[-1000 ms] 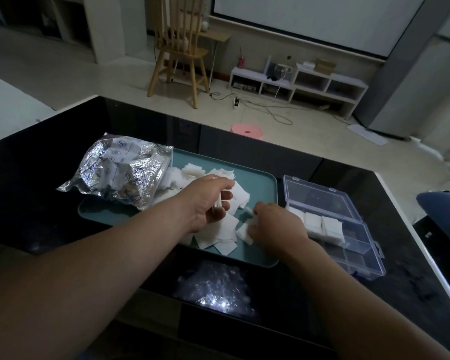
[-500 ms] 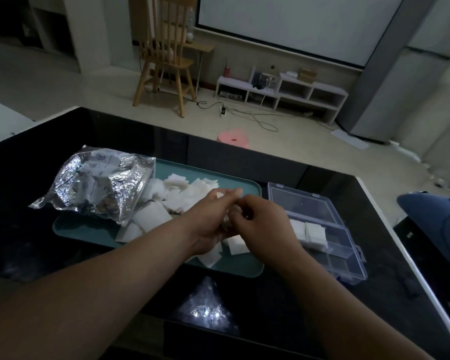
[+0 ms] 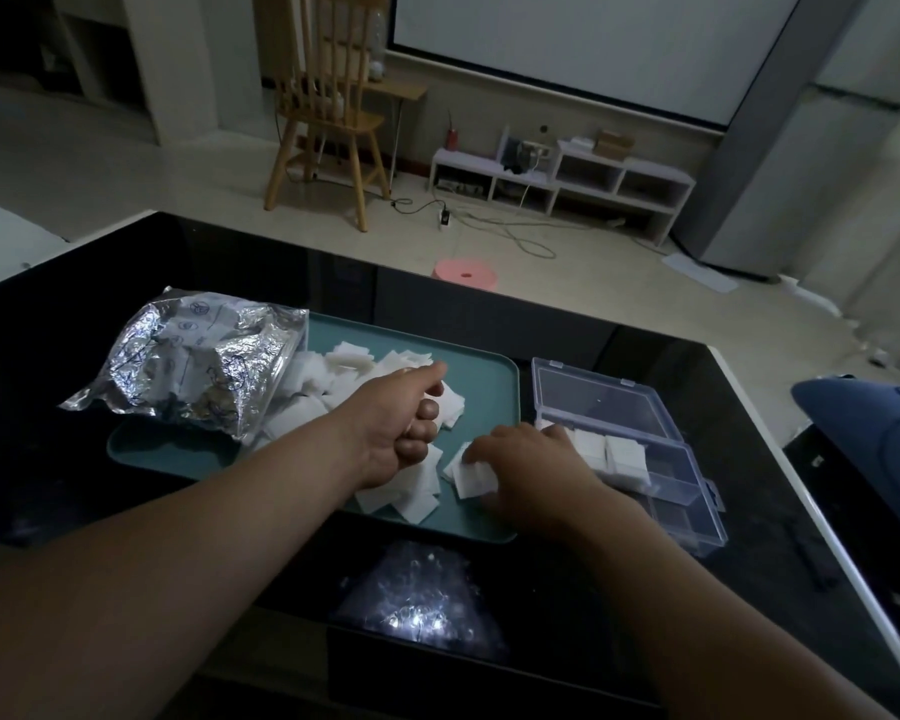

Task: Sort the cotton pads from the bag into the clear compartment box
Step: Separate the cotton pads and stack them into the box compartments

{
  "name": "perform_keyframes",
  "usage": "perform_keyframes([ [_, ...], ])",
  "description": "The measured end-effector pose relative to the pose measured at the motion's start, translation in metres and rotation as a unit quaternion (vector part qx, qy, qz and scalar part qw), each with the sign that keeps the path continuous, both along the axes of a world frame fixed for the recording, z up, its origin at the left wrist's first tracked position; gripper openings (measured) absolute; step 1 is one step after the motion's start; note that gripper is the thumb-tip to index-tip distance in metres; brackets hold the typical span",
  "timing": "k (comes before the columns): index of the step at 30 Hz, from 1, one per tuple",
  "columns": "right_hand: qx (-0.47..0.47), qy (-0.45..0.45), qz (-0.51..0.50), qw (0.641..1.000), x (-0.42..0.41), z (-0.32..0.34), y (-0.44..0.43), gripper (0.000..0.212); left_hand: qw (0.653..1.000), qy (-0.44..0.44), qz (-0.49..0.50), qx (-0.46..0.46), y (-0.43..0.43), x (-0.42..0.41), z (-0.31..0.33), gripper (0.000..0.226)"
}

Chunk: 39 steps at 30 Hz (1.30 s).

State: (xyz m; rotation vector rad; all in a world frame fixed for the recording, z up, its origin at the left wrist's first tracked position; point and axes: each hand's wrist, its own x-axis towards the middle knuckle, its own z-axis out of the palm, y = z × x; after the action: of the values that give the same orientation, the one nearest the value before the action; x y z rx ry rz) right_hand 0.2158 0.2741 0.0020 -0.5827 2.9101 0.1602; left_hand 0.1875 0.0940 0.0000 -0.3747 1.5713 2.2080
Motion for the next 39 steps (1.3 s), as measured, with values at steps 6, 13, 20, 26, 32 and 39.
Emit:
perform_keyframes([
  [6,-0.017,0.028,-0.008,0.999,-0.01,-0.009,-0.003,0.017,1.0,-0.014,-0.003,-0.025,0.002,0.003,-0.003,0.017],
  [13,-0.146,0.072,-0.048,0.985,-0.011,-0.001,0.009,0.018,0.998,0.002,0.012,-0.06,0.005,0.0,-0.007,0.004],
  [20,-0.039,-0.012,0.051,0.998,-0.006,-0.007,0.005,0.035,0.999,0.003,0.005,-0.048,0.014,0.004,-0.002,0.002],
  [26,-0.131,0.034,-0.022,0.99,0.001,-0.004,0.008,0.021,0.998,0.015,0.034,-0.045,0.016,0.002,0.001,0.003],
  [32,-0.448,0.017,-0.192,0.873,0.011,0.032,0.035,0.017,0.997,0.077,0.011,-0.013,0.039,0.009,0.008,0.018],
  [39,-0.454,0.027,-0.177,0.873,0.031,0.033,0.049,0.038,0.992,0.115,-0.056,0.0,0.094,0.023,0.02,0.012],
])
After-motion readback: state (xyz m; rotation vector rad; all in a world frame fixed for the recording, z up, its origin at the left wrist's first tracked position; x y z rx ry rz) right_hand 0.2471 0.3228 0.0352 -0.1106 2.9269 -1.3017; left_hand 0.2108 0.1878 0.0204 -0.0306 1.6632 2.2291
